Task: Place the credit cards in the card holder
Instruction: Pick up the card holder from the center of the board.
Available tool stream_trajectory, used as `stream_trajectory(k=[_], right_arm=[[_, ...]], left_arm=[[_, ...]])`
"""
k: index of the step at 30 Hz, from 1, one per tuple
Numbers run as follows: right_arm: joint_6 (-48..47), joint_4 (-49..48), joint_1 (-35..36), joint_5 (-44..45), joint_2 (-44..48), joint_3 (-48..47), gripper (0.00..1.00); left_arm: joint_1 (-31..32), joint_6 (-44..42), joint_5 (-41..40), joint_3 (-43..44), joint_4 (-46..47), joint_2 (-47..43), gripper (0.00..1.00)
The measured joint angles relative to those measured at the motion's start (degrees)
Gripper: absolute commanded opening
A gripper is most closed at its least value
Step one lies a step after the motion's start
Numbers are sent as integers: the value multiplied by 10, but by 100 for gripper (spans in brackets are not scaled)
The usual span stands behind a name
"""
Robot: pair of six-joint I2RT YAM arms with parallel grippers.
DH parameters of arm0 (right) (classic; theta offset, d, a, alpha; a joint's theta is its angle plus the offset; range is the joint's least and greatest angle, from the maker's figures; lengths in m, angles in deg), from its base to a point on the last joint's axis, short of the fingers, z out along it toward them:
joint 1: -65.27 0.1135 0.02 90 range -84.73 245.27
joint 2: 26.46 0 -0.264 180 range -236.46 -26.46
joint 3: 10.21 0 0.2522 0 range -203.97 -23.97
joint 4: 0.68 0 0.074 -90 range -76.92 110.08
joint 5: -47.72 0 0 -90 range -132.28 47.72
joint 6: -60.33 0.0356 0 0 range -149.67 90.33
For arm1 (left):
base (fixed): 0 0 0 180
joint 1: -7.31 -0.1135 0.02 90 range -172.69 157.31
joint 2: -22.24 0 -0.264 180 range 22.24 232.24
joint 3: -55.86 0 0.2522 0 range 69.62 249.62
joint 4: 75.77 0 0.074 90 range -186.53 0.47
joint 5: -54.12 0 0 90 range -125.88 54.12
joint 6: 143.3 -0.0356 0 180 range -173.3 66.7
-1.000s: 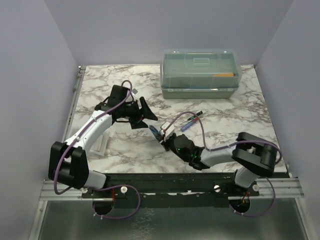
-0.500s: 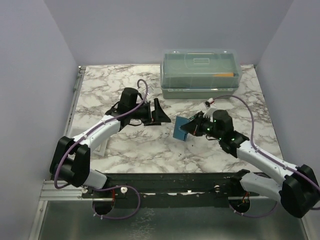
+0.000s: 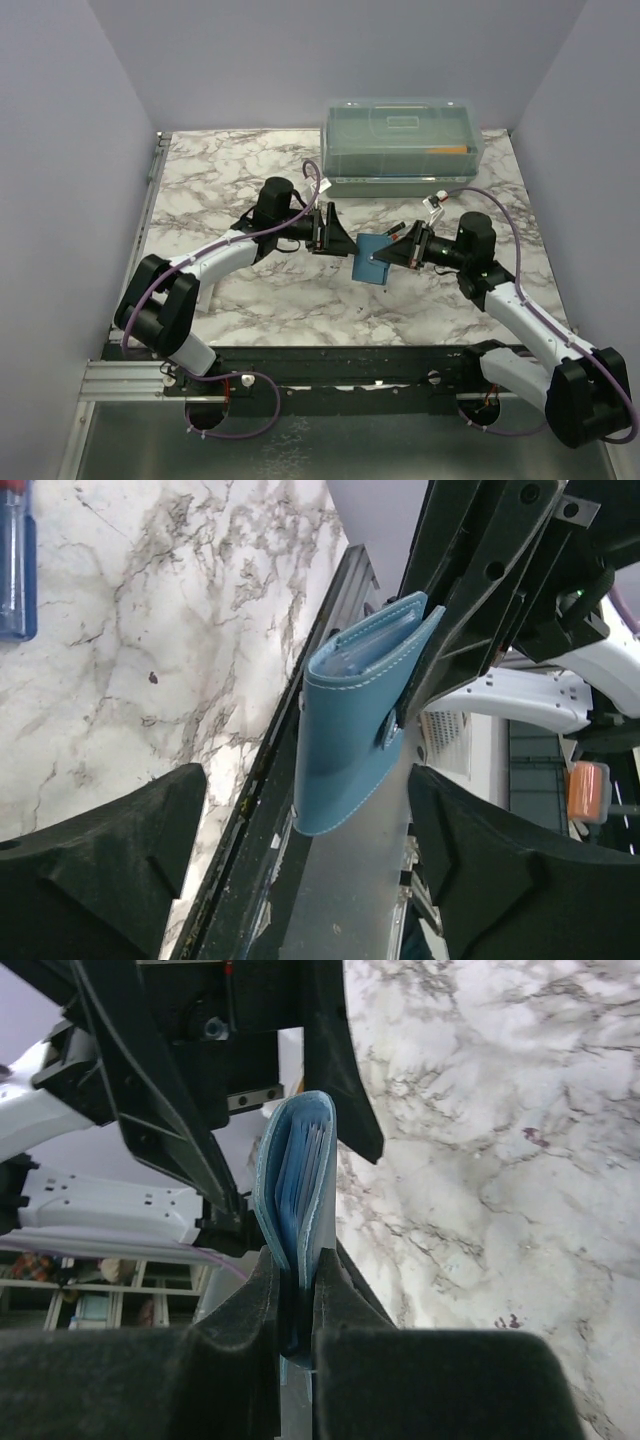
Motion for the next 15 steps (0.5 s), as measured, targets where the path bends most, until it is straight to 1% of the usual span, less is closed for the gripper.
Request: stream_trajectory(k=[1, 3, 7, 8, 10, 12, 13, 15], right_arm=[[7, -9, 0, -8, 0, 0, 0], [21, -29, 0, -23, -3, 0, 0], [43, -67, 0, -48, -23, 0, 0], [48, -78, 0, -53, -30, 0, 0], [60, -102, 0, -63, -44, 2, 0], [75, -128, 0, -67, -54, 6, 0], [80, -140, 0, -69, -57, 10, 0], [92, -160, 0, -71, -61, 16, 1]], left_arm=[[0, 0, 3, 0, 3, 0, 76], [0, 1, 13, 0, 12, 0, 71], [0, 3, 26, 0, 26, 2, 70], [0, 6, 30, 0, 32, 4, 67], [3, 16, 40, 0, 50, 11, 58], [8, 35, 52, -2, 76, 19, 46], [12, 39, 56, -3, 85, 21, 39], [18, 52, 63, -5, 104, 23, 22]])
